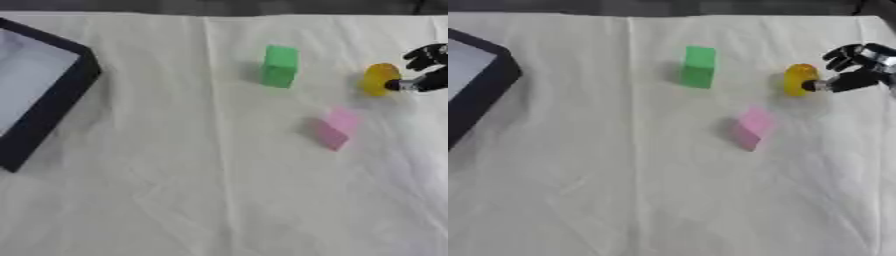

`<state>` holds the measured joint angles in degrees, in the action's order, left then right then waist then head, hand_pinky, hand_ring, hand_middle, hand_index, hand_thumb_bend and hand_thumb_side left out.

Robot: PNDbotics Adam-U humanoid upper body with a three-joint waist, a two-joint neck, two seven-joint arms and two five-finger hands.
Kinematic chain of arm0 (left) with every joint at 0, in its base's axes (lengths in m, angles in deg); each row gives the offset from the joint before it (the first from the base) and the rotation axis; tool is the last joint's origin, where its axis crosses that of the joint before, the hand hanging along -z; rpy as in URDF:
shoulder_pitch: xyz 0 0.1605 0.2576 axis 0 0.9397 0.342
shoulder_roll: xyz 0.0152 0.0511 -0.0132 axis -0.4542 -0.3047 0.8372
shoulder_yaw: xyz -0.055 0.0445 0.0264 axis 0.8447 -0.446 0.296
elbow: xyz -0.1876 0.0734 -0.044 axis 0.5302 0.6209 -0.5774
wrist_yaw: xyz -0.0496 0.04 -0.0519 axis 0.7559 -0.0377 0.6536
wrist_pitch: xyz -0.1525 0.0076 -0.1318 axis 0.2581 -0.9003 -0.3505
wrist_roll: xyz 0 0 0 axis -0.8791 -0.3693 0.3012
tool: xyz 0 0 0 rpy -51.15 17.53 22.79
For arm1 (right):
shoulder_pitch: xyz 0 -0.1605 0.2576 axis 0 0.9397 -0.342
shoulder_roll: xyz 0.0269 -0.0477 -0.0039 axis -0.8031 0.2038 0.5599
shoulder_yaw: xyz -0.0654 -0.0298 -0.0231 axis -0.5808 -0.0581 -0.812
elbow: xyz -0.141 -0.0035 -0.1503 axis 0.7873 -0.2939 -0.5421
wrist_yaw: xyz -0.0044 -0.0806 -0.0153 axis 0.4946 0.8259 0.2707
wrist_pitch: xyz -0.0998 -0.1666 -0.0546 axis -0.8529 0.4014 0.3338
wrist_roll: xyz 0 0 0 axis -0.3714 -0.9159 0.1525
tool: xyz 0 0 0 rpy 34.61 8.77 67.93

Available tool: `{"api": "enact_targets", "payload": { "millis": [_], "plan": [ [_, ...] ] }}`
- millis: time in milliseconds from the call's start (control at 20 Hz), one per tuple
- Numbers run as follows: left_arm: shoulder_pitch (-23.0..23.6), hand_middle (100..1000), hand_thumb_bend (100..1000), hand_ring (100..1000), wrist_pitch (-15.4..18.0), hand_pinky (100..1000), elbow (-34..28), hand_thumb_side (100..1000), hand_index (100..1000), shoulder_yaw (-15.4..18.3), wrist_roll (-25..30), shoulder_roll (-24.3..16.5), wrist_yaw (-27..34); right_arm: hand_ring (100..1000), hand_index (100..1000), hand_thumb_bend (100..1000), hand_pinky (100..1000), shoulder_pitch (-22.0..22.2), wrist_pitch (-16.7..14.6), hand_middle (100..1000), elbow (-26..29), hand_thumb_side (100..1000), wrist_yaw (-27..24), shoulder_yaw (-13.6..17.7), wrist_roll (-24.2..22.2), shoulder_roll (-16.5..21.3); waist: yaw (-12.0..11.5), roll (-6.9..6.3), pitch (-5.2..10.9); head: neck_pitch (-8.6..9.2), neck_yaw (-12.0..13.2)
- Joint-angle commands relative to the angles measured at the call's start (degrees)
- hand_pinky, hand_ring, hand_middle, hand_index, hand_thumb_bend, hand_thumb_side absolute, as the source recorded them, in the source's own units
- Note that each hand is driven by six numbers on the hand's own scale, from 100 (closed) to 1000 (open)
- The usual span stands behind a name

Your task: Pick up the objects with one hand, pass them to the other hand, and then place them into the box on the other side of the table.

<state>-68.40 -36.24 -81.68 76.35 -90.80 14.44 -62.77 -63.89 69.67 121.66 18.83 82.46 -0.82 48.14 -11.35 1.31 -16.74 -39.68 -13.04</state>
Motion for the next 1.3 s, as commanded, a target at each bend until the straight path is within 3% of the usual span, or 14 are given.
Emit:
{"api": "enact_targets", "payload": {
  "millis": [50,650,950,1150,1300],
  "plan": [
    [-0.7,671,100,619,0.1,847,-1.0,799,803,0.2,0.2,-0.9,-0.3,851,845,631,720,-1.0,-0.2,720,-0.3,340,0.7,0.3,0.2,1.5,0.0,0.01,0.63,0.90,-0.3],
    [-1.0,672,100,619,0.1,849,-1.0,804,802,0.2,0.3,-0.6,-0.7,834,847,641,730,-1.9,0.3,700,-2.0,364,2.4,0.1,1.0,0.1,-0.8,0.53,-0.31,1.36,-0.4],
    [-0.9,672,100,619,0.0,850,-1.0,805,802,0.2,0.3,-0.4,-1.0,815,821,617,730,-1.9,1.0,645,-2.7,370,3.1,0.2,2.3,-0.3,-0.9,0.74,-0.62,1.22,-0.2],
    [-0.9,673,100,619,-0.1,850,-1.0,806,802,0.2,0.4,-0.3,-1.0,796,742,550,729,-1.8,1.3,558,-2.3,363,3.0,0.0,2.7,-0.3,-0.8,0.72,-0.64,0.87,-0.1],
    [-0.9,673,100,620,-0.1,851,-1.0,804,801,0.2,0.4,-0.3,-1.0,767,671,477,716,-1.6,1.3,490,-1.7,287,2.4,-0.1,2.3,-0.2,-0.7,0.67,-0.54,0.56,0.1]
  ]
}}
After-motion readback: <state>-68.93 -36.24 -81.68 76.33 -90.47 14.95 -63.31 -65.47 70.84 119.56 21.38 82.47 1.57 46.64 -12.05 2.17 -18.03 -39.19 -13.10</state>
